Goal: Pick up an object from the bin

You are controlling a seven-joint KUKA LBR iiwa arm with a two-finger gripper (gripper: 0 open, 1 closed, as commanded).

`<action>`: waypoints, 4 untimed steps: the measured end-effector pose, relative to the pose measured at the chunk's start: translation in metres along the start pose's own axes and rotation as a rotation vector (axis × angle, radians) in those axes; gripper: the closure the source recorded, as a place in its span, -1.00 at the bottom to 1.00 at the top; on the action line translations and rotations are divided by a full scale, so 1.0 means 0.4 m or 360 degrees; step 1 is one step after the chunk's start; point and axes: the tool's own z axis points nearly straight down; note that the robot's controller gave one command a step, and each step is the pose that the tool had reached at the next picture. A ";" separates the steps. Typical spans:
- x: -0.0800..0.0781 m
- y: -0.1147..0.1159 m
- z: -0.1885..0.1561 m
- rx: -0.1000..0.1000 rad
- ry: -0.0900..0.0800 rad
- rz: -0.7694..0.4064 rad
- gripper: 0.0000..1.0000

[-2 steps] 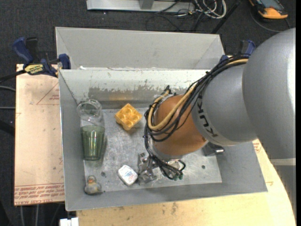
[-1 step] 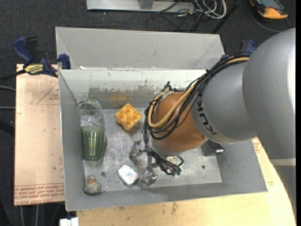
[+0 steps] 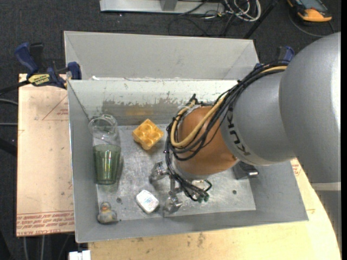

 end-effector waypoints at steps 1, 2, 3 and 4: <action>-0.045 0.100 -0.032 0.0001 0.0047 -0.0107 -1.00; -0.172 0.094 -0.001 -0.0003 0.0051 -0.0235 1.00; -0.172 0.094 -0.001 -0.0003 0.0051 -0.0235 1.00; -0.175 0.087 -0.046 -0.0004 0.0050 -0.0247 1.00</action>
Offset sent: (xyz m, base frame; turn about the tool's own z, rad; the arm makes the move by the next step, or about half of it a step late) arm 0.0537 0.0563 0.0014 -0.1509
